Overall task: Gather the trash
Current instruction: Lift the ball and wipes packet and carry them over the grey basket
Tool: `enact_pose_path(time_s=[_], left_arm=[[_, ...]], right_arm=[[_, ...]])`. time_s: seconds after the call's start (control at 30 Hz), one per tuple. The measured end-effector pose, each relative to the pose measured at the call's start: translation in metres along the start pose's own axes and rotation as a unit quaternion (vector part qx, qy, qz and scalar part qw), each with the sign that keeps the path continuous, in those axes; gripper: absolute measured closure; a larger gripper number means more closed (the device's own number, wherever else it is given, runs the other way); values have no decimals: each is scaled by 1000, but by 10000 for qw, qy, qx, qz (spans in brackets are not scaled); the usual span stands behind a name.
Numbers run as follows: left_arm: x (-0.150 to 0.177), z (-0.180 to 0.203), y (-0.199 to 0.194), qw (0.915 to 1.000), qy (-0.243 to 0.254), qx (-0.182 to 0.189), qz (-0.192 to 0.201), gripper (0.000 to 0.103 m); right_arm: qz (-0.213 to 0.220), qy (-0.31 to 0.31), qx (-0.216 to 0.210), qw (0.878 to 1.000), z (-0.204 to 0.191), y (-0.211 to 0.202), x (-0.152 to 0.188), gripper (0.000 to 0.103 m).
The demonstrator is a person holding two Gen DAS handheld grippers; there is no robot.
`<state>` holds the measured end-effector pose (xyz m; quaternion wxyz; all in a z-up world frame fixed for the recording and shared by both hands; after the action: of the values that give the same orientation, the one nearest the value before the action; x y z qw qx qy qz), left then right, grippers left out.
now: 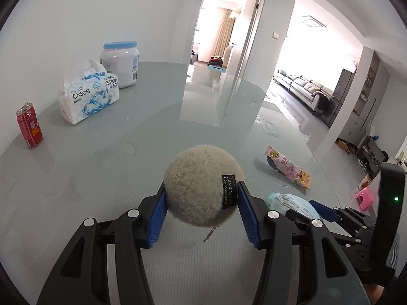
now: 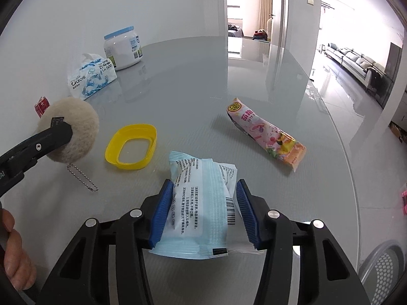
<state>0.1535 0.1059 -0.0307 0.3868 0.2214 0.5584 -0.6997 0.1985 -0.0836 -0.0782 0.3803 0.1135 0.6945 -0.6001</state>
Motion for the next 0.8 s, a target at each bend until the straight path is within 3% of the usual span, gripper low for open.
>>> enact_pose_path(time_s=[0.43,0.7,0.77,0.8], left_arm=[[27,27,-40,9989,402,237,-41,52],[48,64,-68,9954,761,573,-42,52],[54,76,-73,9941,851,665,-66,52],[57,83,-76,9933,905,720,-85,52]], right_arm=[[358,614,296,9970,14,-73,46,57],[584,977,617,9916,33,-124,87,58],[624,1053,699,9900,40,-135,97,63],[597,1087,759,9894,43,-140,102,76]])
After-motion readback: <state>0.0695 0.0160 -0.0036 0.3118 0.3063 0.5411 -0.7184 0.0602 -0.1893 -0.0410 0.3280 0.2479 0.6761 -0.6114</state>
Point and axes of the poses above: each gripper's, at about its wrist camera, not at the fingertips, and y roughly the way its jaws point, z to its right, x to its underside, the point moved 1 cm from there along y, roughly the way its jaws point, and after that the axes turned 6 degrees about -y, right-handed, at the moved point
